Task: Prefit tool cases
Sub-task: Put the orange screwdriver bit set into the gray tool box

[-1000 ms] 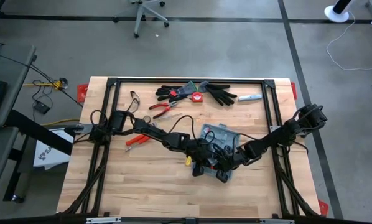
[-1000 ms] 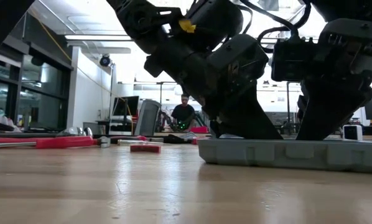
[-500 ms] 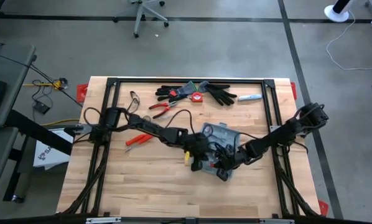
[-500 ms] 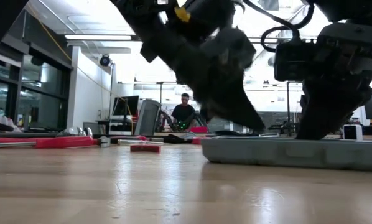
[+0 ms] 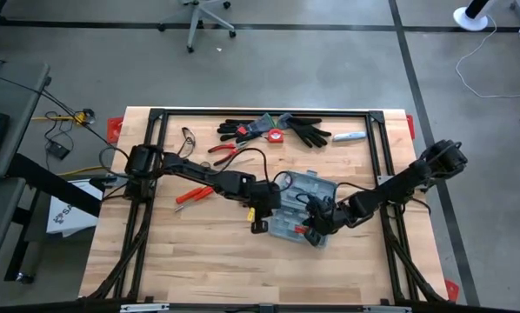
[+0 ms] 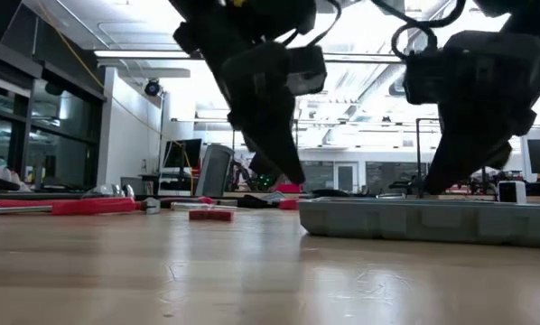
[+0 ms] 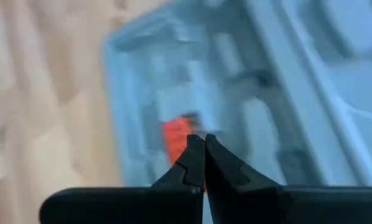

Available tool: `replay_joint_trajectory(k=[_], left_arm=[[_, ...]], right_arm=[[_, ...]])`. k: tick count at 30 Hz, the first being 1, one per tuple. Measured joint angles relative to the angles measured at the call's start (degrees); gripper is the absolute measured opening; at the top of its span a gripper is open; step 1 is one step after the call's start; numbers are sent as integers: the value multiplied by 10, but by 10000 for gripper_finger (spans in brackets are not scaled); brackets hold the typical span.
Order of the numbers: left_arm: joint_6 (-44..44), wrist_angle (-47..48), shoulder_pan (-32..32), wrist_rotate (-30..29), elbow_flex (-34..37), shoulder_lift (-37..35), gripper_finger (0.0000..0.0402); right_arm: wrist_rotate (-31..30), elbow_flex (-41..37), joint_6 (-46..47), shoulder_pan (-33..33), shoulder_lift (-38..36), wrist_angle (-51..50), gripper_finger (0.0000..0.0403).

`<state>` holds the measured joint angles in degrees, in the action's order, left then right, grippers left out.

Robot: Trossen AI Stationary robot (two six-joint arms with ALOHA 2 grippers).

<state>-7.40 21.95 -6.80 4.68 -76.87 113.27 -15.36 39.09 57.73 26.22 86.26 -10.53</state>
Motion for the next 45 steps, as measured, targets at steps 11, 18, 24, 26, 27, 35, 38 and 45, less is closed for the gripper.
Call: replay_joint_trajectory(k=[11, 18, 24, 26, 27, 35, 38, 45], left_arm=[[-60, -26, -26, 2, 56, 0, 0], [-61, -44, -35, 1, 58, -1, 0], [-61, -60, -33, -6, 58, -1, 0], [-66, -62, -32, -4, 63, 1, 0], [-73, -66, -32, -2, 68, 1, 0], [-135, -107, -47, 6, 115, -2, 0], [-136, -116, -54, 10, 116, -2, 0], [-151, -109, -54, 11, 116, -2, 0]], right_arm=[[-85, 1, 227, 114, -47, -160, 0], [-79, 2, 387, 180, -54, -242, 0], [-33, -18, 374, 168, -35, -213, 0], [-26, -31, 354, 152, -29, -174, 0], [-25, -39, 344, 142, -27, -154, 0], [-17, -56, 226, 42, -24, -88, 0], [-7, -56, 181, 2, -23, -76, 0], [6, -56, 140, -34, -23, -69, 0]])
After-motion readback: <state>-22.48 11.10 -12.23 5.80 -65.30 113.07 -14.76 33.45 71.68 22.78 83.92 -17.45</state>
